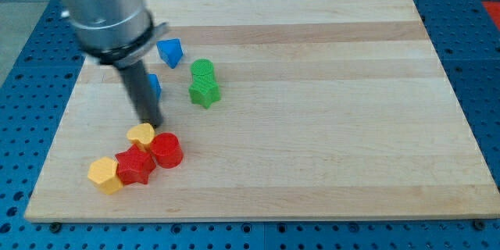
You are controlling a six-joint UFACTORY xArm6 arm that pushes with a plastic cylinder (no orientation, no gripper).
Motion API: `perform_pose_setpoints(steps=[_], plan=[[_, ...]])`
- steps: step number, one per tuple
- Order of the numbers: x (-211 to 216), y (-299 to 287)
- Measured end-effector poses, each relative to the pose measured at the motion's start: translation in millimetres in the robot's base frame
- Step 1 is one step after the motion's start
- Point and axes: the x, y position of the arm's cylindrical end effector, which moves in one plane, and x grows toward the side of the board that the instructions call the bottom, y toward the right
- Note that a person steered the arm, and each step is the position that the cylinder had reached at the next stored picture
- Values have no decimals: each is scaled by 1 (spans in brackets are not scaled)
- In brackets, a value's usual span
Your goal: Move the blue blocks towards the green blocks
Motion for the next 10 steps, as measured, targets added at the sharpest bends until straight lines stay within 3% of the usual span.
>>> perform_pose_setpoints(steps=[1,3,4,8,10], plan=[[11,-43],[-34,-77],[-55,-39],[-73,34],[-81,-14]])
